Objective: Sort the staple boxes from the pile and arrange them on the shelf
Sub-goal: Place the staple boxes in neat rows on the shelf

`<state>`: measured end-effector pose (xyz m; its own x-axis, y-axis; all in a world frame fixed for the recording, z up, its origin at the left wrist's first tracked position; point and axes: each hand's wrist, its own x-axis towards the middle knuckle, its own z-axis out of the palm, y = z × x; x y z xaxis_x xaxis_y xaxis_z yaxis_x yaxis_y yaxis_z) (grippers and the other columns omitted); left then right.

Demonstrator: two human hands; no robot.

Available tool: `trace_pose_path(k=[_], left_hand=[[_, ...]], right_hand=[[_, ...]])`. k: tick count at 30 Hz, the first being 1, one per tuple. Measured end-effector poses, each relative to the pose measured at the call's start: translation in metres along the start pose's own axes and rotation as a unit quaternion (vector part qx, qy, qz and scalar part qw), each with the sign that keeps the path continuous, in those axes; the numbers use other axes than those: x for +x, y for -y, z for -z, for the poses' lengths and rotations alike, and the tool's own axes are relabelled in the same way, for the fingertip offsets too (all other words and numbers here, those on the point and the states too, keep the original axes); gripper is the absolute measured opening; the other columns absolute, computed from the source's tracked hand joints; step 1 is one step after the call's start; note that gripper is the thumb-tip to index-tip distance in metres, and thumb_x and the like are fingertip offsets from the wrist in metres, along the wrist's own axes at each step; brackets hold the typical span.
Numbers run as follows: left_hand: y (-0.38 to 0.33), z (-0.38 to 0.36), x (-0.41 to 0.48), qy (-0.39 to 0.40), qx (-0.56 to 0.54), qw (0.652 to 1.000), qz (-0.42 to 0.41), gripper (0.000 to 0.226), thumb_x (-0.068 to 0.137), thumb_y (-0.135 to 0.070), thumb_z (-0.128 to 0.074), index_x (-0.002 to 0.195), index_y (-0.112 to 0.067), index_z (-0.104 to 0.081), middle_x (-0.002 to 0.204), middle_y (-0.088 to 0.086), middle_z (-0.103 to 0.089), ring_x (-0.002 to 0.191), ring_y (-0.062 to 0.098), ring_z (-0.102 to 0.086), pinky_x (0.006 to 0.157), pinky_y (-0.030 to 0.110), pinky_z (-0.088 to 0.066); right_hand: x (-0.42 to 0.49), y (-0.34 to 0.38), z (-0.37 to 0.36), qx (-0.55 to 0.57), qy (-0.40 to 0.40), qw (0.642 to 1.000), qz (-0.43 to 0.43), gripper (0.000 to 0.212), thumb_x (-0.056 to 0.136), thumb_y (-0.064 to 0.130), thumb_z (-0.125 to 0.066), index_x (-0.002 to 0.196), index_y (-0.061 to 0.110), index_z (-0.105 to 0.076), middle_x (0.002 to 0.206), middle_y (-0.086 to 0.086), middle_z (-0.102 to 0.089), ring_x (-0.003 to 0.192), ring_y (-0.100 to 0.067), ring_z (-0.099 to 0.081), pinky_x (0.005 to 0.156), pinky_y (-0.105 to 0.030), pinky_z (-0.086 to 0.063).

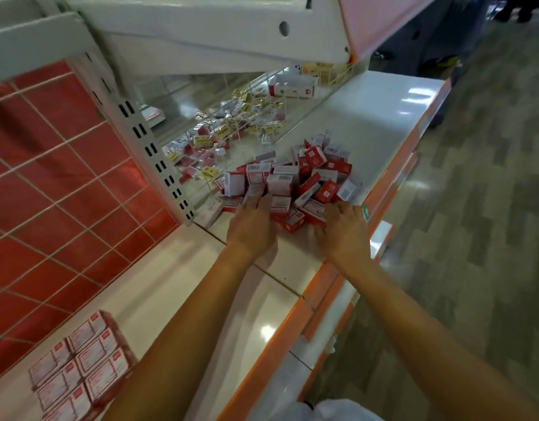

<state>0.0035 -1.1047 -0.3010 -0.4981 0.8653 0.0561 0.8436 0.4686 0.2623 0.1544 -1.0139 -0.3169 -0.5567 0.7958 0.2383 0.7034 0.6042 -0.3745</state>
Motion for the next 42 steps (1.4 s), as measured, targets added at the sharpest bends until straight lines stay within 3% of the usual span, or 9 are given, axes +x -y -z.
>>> trace_pose_path(k=[7,11,14,18,22,28,33,38,42], left_hand=[[0.006,-0.005,0.013,-0.025,-0.042,0.998,-0.027,0.058,0.075,-0.02,-0.059,0.13,-0.006,-0.051,0.145,0.016,-0.042,0.129,0.037,-0.043,0.093,0.041,-0.044],[0.001,-0.005,0.008,-0.014,-0.047,0.999,0.019,0.042,0.082,-0.022,-0.063,0.12,-0.006,-0.06,0.119,0.019,-0.056,0.109,0.036,-0.052,0.083,0.033,-0.042],[0.0,-0.002,0.004,-0.019,-0.07,0.996,0.056,0.041,0.083,-0.016,-0.068,0.122,-0.008,-0.059,0.118,0.017,-0.052,0.109,0.032,-0.05,0.085,0.033,-0.04],[-0.001,0.002,-0.003,-0.004,-0.078,0.992,0.094,0.038,0.079,-0.026,-0.072,0.111,-0.013,-0.057,0.108,0.009,-0.058,0.097,0.029,-0.057,0.075,0.036,-0.046],[-0.009,0.004,-0.023,-0.021,-0.119,0.984,0.132,0.042,0.075,-0.032,-0.078,0.107,-0.017,-0.056,0.104,-0.001,-0.062,0.089,0.022,-0.061,0.079,0.039,-0.049],[-0.016,0.0,-0.056,-0.085,-0.185,0.966,0.157,0.049,0.072,-0.019,-0.082,0.116,-0.016,-0.061,0.107,0.002,-0.061,0.096,0.019,-0.058,0.08,0.028,-0.046],[-0.017,0.0,-0.083,-0.071,-0.212,0.952,0.208,0.027,0.081,-0.013,-0.069,0.101,-0.023,-0.056,0.1,0.0,-0.065,0.086,0.016,-0.061,0.072,0.03,-0.051],[-0.019,0.002,-0.109,-0.042,-0.343,0.92,0.182,0.045,0.088,-0.005,-0.06,0.127,-0.026,-0.051,0.106,-0.004,-0.065,0.087,0.008,-0.066,0.08,0.027,-0.055],[-0.024,0.001,-0.118,-0.029,-0.392,0.897,0.202,0.032,0.095,-0.02,-0.057,0.126,-0.02,-0.059,0.113,-0.004,-0.067,0.095,0.009,-0.066,0.089,0.03,-0.054]], right_hand=[[0.014,-0.011,-0.003,-0.002,0.036,0.999,-0.006,0.022,0.069,0.01,-0.074,0.085,-0.002,-0.065,0.083,-0.022,-0.061,0.078,-0.039,-0.056,0.065,-0.037,-0.045],[0.019,-0.017,-0.007,0.024,0.04,0.999,0.0,0.02,0.077,0.012,-0.068,0.092,-0.001,-0.065,0.092,-0.022,-0.06,0.088,-0.038,-0.054,0.075,-0.037,-0.042],[0.02,-0.02,-0.004,0.045,0.06,0.997,0.008,0.026,0.08,0.016,-0.063,0.1,0.0,-0.063,0.102,-0.019,-0.057,0.098,-0.036,-0.05,0.08,-0.036,-0.04],[0.016,-0.026,-0.002,0.064,0.068,0.995,0.029,0.033,0.072,0.014,-0.063,0.102,0.0,-0.063,0.101,-0.019,-0.058,0.098,-0.037,-0.05,0.076,-0.035,-0.037],[0.009,-0.028,-0.002,0.074,0.069,0.993,0.054,0.048,0.067,0.028,-0.054,0.109,0.005,-0.062,0.104,-0.016,-0.057,0.1,-0.035,-0.05,0.082,-0.036,-0.038],[-0.002,-0.024,0.001,0.089,0.063,0.991,0.081,0.047,0.074,0.028,-0.066,0.115,0.007,-0.059,0.111,-0.013,-0.056,0.106,-0.032,-0.046,0.09,-0.035,-0.033],[-0.014,-0.012,0.008,0.127,0.073,0.983,0.107,0.046,0.074,0.018,-0.069,0.116,0.0,-0.059,0.11,-0.019,-0.056,0.108,-0.036,-0.046,0.092,-0.038,-0.035],[-0.024,-0.004,0.009,0.136,0.086,0.979,0.125,0.048,0.073,0.019,-0.072,0.115,0.001,-0.059,0.113,-0.02,-0.055,0.108,-0.036,-0.046,0.091,-0.041,-0.039],[-0.027,-0.004,0.008,0.135,0.097,0.975,0.147,0.046,0.073,0.019,-0.069,0.116,0.006,-0.06,0.114,-0.019,-0.055,0.107,-0.034,-0.046,0.088,-0.039,-0.039]])
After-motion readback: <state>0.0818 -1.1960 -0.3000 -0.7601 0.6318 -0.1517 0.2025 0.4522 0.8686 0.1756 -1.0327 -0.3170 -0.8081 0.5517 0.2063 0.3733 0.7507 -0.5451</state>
